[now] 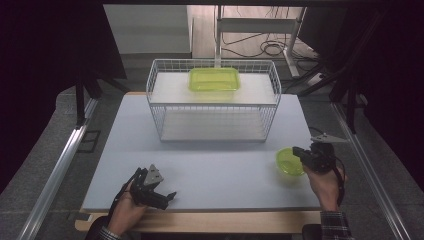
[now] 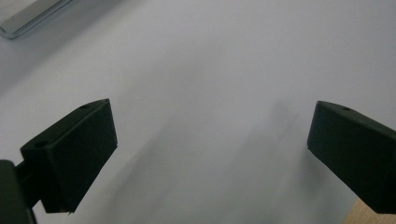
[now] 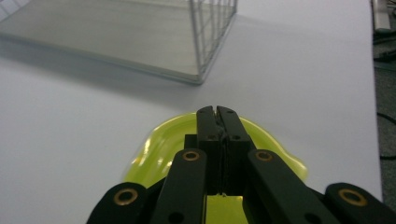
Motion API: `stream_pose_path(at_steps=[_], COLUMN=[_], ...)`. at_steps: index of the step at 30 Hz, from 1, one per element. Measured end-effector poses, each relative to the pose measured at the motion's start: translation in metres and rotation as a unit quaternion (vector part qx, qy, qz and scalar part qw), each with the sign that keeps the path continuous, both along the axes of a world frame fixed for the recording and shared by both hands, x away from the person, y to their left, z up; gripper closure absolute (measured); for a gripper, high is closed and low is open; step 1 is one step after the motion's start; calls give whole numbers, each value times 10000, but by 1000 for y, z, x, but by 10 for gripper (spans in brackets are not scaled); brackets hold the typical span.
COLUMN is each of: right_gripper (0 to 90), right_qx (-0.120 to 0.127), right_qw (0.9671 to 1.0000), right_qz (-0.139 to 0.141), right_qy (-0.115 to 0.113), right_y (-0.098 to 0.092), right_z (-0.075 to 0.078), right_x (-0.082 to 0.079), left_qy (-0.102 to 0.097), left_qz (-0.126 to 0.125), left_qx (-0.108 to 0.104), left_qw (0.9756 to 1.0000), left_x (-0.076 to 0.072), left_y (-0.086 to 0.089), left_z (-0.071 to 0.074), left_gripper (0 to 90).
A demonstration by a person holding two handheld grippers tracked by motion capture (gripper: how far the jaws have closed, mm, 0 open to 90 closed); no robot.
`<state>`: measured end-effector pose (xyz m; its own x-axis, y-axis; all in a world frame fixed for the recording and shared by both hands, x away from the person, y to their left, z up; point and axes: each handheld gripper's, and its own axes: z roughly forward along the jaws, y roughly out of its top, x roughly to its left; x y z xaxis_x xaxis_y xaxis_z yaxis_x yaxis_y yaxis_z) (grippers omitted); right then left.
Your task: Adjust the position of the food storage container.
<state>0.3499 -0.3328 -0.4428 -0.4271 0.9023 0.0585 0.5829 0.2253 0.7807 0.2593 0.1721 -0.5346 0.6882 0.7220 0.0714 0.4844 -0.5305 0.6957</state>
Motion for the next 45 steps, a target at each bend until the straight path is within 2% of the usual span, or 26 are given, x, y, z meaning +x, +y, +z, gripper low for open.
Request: stream_pose_path(at_steps=[10,17,26,38,45], right_gripper=[889,888,888,889,889], right_qx=[-93,-106,-238,-377,-394], right_qw=[9989,9977,9971,9961,9963], right_qz=[-448,-665,-718,-770,-690], right_qy=[-72,-9,27,227,328], right_y=[-23,-35,-37,-39,-29], right_z=[-1,-11,-20,-28,-30], right_x=[3,8,13,11,8], left_qy=[-22,-17,0,8,2], left_qz=[10,3,-6,-10,-5], left_qx=[-6,10,24,58,65], left_qw=[10000,10000,10000,10000,10000], left_x=[0,0,0,0,0], left_y=[0,0,-1,-1,-2], left_z=[1,0,0,0,0], left_gripper=[13,13,14,16,16])
